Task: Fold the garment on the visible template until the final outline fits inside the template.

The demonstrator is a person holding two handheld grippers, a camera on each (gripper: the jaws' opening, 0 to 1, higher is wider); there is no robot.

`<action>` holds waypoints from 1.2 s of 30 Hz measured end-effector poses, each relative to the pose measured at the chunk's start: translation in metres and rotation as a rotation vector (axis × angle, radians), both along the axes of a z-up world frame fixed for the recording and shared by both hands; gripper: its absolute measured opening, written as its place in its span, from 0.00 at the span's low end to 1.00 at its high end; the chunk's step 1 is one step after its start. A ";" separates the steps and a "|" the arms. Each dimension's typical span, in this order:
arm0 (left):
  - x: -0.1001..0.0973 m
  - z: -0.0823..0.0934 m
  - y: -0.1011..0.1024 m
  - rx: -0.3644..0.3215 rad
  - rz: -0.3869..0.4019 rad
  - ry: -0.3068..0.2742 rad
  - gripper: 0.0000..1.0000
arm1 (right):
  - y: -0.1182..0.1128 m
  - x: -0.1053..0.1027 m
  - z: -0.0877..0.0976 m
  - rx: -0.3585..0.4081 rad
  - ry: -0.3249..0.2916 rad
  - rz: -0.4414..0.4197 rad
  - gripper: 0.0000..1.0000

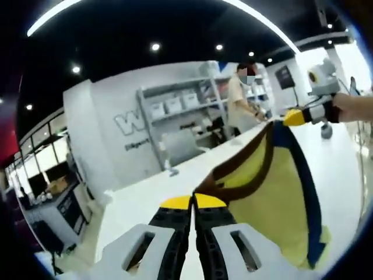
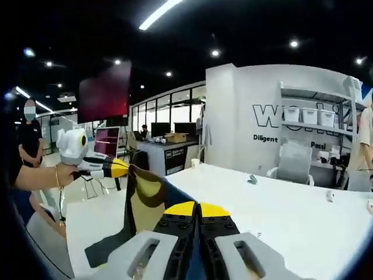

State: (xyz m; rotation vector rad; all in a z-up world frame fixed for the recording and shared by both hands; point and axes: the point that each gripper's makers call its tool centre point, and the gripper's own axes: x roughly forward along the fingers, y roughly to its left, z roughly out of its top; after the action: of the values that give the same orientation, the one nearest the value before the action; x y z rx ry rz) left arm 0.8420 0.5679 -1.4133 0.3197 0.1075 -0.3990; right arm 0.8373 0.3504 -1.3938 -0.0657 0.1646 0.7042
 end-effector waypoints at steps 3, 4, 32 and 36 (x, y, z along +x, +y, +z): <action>0.011 -0.011 0.000 0.007 0.000 0.017 0.00 | 0.000 0.009 -0.009 -0.005 0.011 -0.011 0.00; 0.016 -0.016 -0.001 0.007 0.003 0.029 0.00 | 0.000 0.014 -0.014 -0.008 0.017 -0.018 0.00; 0.107 -0.107 0.007 0.046 0.016 0.171 0.00 | 0.007 0.095 -0.104 -0.147 0.096 -0.132 0.00; 0.115 -0.119 0.009 0.046 0.018 0.196 0.00 | 0.009 0.105 -0.111 -0.164 0.098 -0.130 0.00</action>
State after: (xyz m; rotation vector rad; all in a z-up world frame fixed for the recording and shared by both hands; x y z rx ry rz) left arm 0.9572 0.5773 -1.5326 0.3242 0.3115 -0.4101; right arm 0.9424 0.3589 -1.5046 -0.1757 0.3180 0.5631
